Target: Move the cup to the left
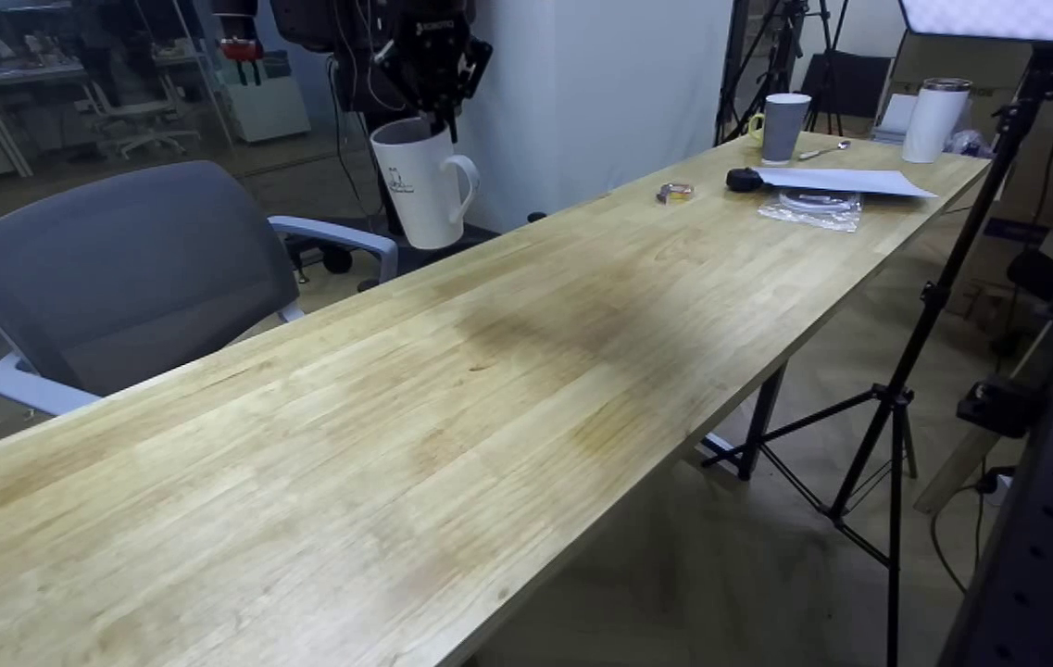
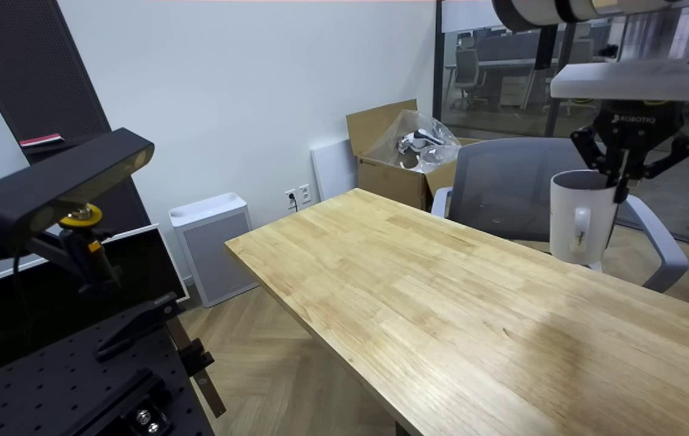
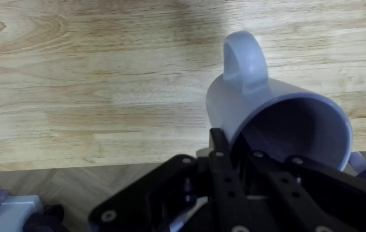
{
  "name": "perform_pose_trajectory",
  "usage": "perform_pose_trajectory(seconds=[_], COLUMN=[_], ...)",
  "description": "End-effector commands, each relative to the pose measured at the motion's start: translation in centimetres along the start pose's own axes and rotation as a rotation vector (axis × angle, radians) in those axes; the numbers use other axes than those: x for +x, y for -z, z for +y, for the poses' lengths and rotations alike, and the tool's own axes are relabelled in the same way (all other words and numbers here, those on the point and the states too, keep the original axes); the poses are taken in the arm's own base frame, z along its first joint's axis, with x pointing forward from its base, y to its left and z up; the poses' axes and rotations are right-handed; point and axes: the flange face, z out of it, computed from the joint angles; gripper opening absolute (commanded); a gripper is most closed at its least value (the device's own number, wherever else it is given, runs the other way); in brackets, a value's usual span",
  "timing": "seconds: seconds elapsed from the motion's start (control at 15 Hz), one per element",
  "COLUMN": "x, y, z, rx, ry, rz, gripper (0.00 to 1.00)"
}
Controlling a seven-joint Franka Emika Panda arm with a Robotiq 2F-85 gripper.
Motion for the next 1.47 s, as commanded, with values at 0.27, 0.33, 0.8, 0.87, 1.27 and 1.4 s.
perform_pose_trajectory(seconds=[0.27,0.33,0.8,0.87,1.27,1.4], x=[-2.2,-2.5,-4.8,-5.2,-7.1,-7.7], y=[4.0,3.9,3.0,2.8,1.8,1.4], z=[-5.1,-5.7,-9.7,-10.4,-13.8,-14.9], rx=[0.035,0.038,0.065,0.068,0.082,0.089], ry=[0.047,0.057,0.125,0.136,0.200,0.218], rz=[-0.006,-0.011,-0.052,-0.057,-0.088,-0.100], gripper=[0.02,0.02,0.02,0.02,0.02,0.02])
